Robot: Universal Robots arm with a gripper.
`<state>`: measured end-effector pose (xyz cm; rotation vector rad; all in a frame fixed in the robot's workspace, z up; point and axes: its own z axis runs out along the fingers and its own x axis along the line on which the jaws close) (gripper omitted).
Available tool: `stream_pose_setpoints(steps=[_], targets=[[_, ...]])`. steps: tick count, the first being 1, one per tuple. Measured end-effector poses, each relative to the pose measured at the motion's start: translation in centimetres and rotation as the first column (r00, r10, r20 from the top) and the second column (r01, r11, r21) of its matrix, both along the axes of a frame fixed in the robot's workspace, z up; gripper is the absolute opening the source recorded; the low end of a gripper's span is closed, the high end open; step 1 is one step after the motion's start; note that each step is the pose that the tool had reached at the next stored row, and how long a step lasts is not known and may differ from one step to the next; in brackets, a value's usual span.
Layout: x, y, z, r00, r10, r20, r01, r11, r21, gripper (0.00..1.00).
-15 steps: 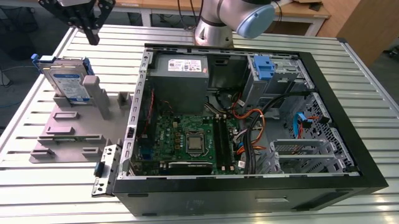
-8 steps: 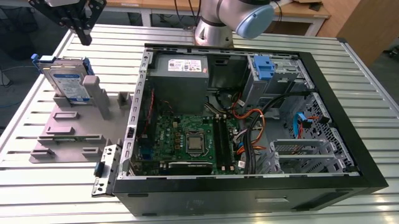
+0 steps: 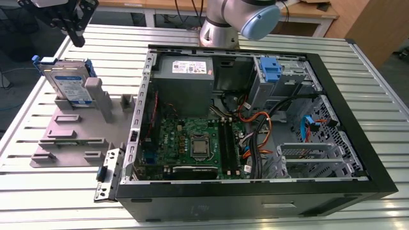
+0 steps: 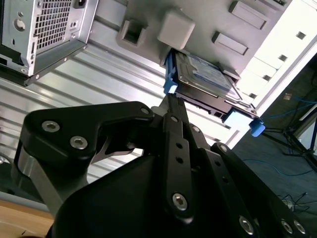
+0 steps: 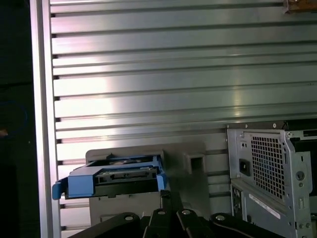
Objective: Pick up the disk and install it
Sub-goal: 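Reach for the disk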
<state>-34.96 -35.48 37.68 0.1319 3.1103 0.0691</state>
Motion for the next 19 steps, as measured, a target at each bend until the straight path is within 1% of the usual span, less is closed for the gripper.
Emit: stream_pose_setpoints(steps=[9, 19], targets=[[-1.85, 0.00, -0.32, 1.0000, 0.000, 0.0000, 0.000, 1.0000, -0.0001, 0.11], [-3.36, 0.00, -0.65, 1.0000, 0.000, 0.0000, 0.000, 1.0000, -0.0002, 0.11]])
